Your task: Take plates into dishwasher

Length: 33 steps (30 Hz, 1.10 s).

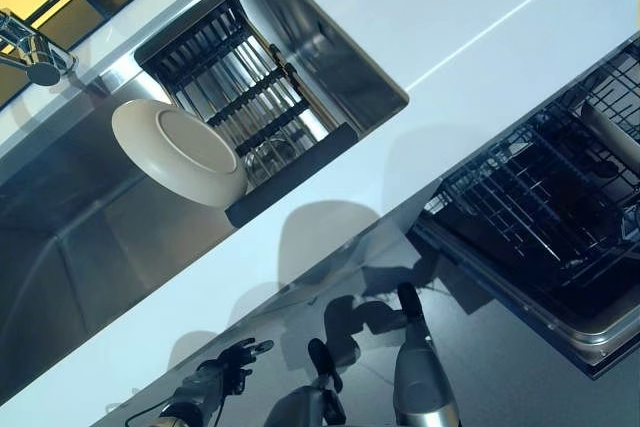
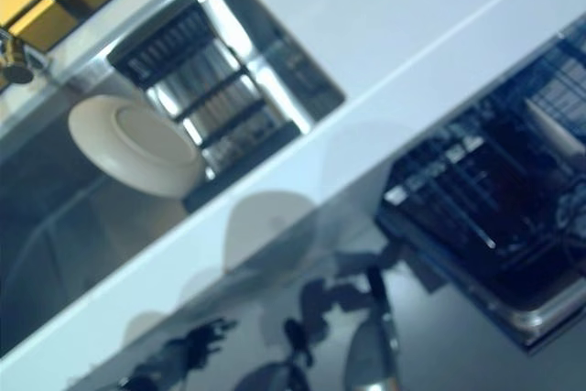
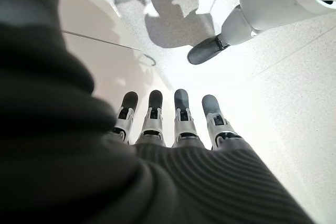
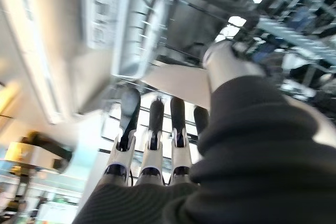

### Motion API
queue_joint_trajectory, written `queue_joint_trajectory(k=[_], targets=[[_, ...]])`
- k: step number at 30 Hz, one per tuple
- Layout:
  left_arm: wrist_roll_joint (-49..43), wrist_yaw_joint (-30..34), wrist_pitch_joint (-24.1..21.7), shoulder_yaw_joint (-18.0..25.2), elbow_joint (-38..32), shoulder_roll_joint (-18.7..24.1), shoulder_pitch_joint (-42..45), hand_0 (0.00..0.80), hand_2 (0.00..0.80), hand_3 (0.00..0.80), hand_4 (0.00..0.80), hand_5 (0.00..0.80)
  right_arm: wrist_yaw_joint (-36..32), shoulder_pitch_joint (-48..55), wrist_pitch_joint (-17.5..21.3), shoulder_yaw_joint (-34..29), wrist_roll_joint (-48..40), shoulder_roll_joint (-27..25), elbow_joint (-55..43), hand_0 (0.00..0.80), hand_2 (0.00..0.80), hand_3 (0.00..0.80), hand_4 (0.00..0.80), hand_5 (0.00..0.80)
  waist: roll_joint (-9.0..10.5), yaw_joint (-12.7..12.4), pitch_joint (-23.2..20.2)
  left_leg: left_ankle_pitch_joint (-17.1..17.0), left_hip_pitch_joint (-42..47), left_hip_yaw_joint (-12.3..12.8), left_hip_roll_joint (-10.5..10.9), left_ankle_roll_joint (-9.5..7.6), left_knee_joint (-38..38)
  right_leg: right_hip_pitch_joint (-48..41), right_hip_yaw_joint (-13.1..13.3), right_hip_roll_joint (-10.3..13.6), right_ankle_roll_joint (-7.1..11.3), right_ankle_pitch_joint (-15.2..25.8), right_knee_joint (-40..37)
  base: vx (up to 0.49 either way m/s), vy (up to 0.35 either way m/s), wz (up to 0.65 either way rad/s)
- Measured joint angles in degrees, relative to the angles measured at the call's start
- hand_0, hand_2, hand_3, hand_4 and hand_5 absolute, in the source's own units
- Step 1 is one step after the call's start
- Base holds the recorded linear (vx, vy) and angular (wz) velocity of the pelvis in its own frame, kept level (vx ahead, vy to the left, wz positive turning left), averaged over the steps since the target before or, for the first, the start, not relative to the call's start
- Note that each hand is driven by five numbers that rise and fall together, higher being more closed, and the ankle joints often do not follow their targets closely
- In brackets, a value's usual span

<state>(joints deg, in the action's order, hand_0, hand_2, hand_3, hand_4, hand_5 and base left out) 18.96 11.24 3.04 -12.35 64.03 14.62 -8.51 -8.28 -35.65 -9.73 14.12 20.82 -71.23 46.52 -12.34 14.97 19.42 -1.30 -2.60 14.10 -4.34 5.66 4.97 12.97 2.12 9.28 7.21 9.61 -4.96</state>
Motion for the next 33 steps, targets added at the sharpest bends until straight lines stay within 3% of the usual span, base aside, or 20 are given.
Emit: queue_joint_trajectory(k=[9,15,24,33], targets=[[-0.17,-0.04,0.06,0.07,0.07,0.09,-0.40,0.000,0.000,0.000,0.000,0.000,0.16,1.94,-0.26,-3.27,-0.01,-0.33,0.14,0.000,0.000,0.000,0.000,0.000,1.82,0.05,1.24,0.03,1.58,-0.15,-0.17,0.02,0.22,-1.73,-0.05,-0.18,-0.07,-0.01,0.02,0.011,-0.008,0.00],[-0.22,-0.27,0.13,0.17,0.14,0.33,-0.29,0.000,0.000,0.000,0.000,0.000,0.35,4.61,-0.10,-5.54,-0.10,-2.95,0.10,0.000,0.000,0.000,0.000,0.000,4.15,0.10,0.96,0.24,3.05,-0.10,-0.56,0.27,0.24,-3.14,-0.02,-0.77,-0.18,-0.02,0.04,0.049,-0.027,-0.01],[-1.48,-1.30,0.56,0.23,1.66,2.25,1.49,0.000,0.000,0.000,0.000,0.000,0.43,11.07,1.13,-11.50,-2.60,-6.96,-0.58,0.000,0.000,0.000,0.000,0.000,11.54,1.16,-6.08,0.89,5.07,0.17,-2.25,0.66,0.28,-5.03,0.34,-2.29,-1.20,-0.41,0.00,0.055,0.015,-0.03],[-2.41,-1.69,1.31,0.29,4.70,2.17,3.33,0.000,0.000,0.000,0.000,0.000,0.04,10.87,1.92,-11.20,-4.79,-13.33,-0.16,0.000,0.000,0.000,0.000,0.000,14.00,1.11,-12.63,1.44,7.02,0.71,-3.40,1.39,0.33,-6.81,0.50,-3.43,-1.42,-1.13,-0.21,0.063,0.018,-0.03]])
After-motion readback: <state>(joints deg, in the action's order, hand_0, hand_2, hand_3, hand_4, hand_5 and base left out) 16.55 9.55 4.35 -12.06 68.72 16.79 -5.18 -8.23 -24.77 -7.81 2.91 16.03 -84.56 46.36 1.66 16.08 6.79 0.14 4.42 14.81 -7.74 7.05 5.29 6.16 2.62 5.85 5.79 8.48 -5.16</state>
